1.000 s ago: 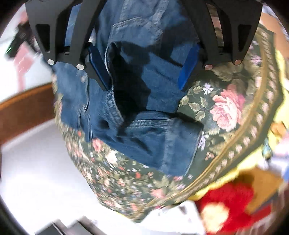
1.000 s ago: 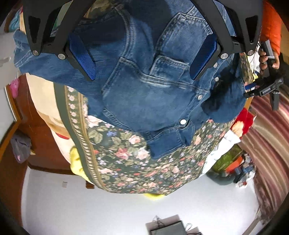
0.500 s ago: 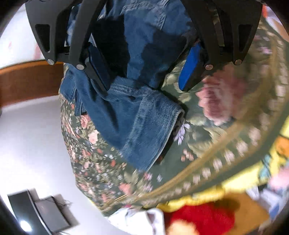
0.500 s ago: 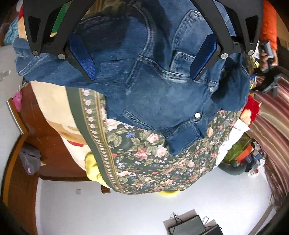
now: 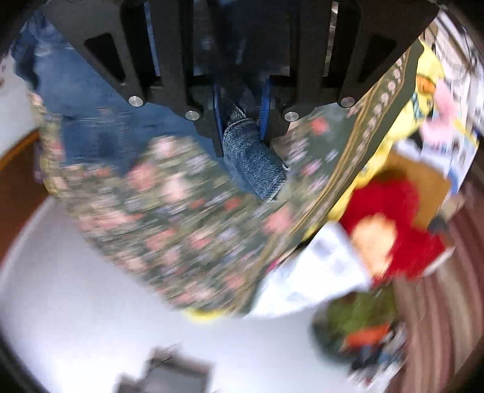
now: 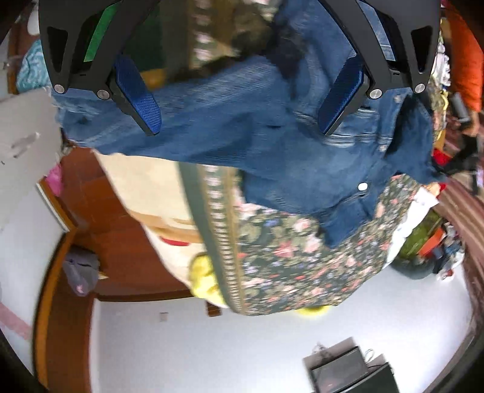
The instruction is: Fold large clothes
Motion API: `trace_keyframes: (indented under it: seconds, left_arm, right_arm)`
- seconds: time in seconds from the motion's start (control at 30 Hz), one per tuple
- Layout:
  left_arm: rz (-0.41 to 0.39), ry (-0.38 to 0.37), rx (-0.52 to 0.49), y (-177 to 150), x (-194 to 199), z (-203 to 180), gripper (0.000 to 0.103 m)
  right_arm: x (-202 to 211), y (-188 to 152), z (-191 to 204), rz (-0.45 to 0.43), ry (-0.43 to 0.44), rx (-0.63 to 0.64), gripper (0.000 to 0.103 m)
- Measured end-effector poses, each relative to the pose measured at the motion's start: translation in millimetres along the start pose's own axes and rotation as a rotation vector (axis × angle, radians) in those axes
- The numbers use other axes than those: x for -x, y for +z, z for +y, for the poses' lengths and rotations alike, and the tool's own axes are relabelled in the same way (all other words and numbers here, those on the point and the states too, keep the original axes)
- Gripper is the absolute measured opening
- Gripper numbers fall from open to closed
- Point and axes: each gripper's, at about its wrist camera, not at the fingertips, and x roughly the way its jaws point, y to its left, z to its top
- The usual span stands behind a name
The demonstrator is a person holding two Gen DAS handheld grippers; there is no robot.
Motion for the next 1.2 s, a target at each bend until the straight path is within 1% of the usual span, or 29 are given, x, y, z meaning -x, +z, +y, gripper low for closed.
trace_keyframes:
  seconds: [0.07,0.13,0.2,0.27,0.37,0.43,0.47,0.53,0.6,0.67,0.73,0.8,0.83,0.87,0.93,0.97,1.0,1.07,1.1,1.13,1.2]
  left_arm:
    - [-0.052,-0.088,-0.051,8,30,-33,0.02]
    - [-0.067,-0.202,-0.091,14,54,-67,0.02]
    - [-0.05,-0.277,-0.122,14,64,-97,0.02]
    - [-0.012,-0.341,-0.171,4,69,-132,0.02]
    - [0.054,-0.389,-0.264,-24,64,-180,0.021]
    - [0.121,-0.391,-0.339,-50,52,-208,0.022]
    - [0.154,-0.395,-0.358,-60,45,-216,0.022]
    - [0.248,-0.423,-0.382,-87,31,-230,0.023]
    - [0.305,-0.454,-0.389,-108,29,-236,0.025]
    - [0.334,-0.48,-0.406,-119,36,-242,0.038]
    - [0.337,-0.496,-0.432,-121,46,-241,0.047]
    - [0.297,-0.495,-0.454,-116,63,-236,0.052]
    - [0.27,-0.488,-0.45,-110,70,-229,0.057]
    - [0.236,-0.471,-0.431,-100,75,-217,0.065]
    - [0.165,-0.426,-0.376,-81,82,-186,0.073]
    - [0.142,-0.4,-0.357,-73,81,-172,0.075]
    - [0.119,-0.354,-0.332,-64,80,-151,0.075]
    - [0.101,-0.259,-0.286,-51,72,-114,0.076]
    - [0.102,-0.185,-0.258,-46,63,-89,0.076]
    - [0.106,-0.145,-0.24,-43,57,-75,0.076]
    - [0.128,-0.037,-0.191,-39,35,-33,0.076]
  right_arm:
    - [4,0,-6,-0.011,0.004,-0.012,0.103]
    - [10,-1,-8,-0.026,0.022,-0.017,0.103]
    - [16,-2,-7,-0.042,0.044,-0.01,0.103]
    - [23,-3,-4,-0.054,0.067,0.007,0.103]
    - [31,-7,4,-0.064,0.102,0.028,0.103]
    - [35,-10,8,-0.063,0.128,0.038,0.103]
    - [37,-11,10,-0.063,0.133,0.043,0.103]
    - [38,-13,15,-0.06,0.144,0.055,0.103]
    - [38,-14,21,-0.055,0.157,0.065,0.103]
    - [37,-15,28,-0.048,0.166,0.076,0.103]
    - [34,-14,38,-0.038,0.181,0.093,0.103]
    - [30,-11,49,-0.026,0.203,0.112,0.103]
    - [27,-10,55,-0.019,0.217,0.123,0.103]
    - [24,-9,59,-0.011,0.228,0.13,0.103]
    - [13,-6,71,0.019,0.254,0.134,0.103]
    - [8,-3,76,0.033,0.265,0.132,0.103]
    - [3,-1,79,0.048,0.276,0.128,0.103]
    - [-9,4,89,0.077,0.308,0.113,0.103]
    - [-15,6,92,0.087,0.317,0.106,0.103]
    - [-21,9,95,0.099,0.325,0.097,0.103]
    - [-38,13,102,0.143,0.342,0.064,0.103]
